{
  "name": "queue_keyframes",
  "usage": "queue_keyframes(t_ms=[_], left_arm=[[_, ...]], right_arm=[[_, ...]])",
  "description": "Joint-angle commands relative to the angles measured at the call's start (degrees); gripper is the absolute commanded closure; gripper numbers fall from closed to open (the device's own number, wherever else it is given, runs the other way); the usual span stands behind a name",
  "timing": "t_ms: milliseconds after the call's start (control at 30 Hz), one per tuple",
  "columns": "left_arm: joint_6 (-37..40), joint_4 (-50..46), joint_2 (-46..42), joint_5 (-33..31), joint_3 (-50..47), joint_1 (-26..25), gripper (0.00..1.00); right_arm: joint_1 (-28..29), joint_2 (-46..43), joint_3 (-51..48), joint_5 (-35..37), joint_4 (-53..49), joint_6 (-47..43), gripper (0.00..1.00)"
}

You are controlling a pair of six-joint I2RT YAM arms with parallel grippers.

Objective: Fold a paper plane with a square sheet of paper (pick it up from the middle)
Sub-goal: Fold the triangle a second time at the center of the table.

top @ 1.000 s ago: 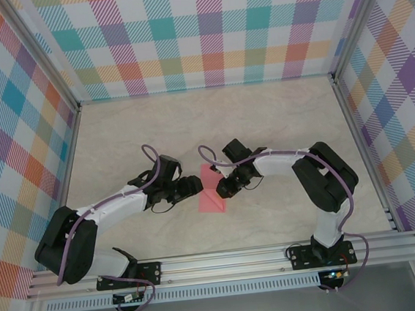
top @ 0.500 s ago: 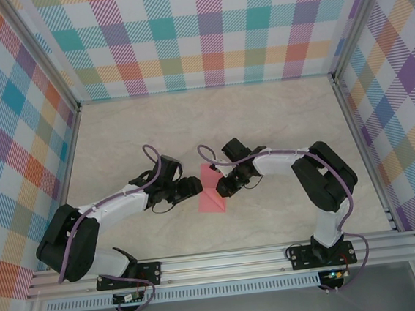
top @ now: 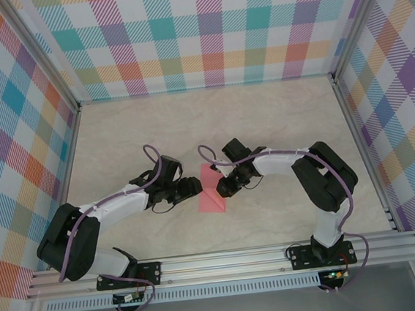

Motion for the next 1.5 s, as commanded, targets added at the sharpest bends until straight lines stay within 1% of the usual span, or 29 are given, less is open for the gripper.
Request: queue_keyframes(t_ms=[0,233,800,1300,1467], left_arm=[[0.12,1.14,0.37,1.28,1.60,0.40,0.42],[0.11,1.75,0.37,1.70,1.68,0.38,0.43],[0.35,2.05,0.83,2.27,1.42,0.30,0.44],[0.15,2.72,1.50,2.84,1.72,0.25,0.57],[-1.24,4.30,2.17,3.74,2.20,0.21,0.67]], right_arm=[[-0.34,-2.13,-0.67,0.21,-0.65,0.09,0.92],[-0.39,-2.31,-1.81,0.63,0.74,1.00,0.92],[-0.42,0.10,1.26,1.30,-0.98,-0.03,0.92],[-0.38,0.89,0.82,2.30,-1.19,0.15,0.92],[-0.42,0.80,0.49,2.14,-0.67,0.69,0.92]])
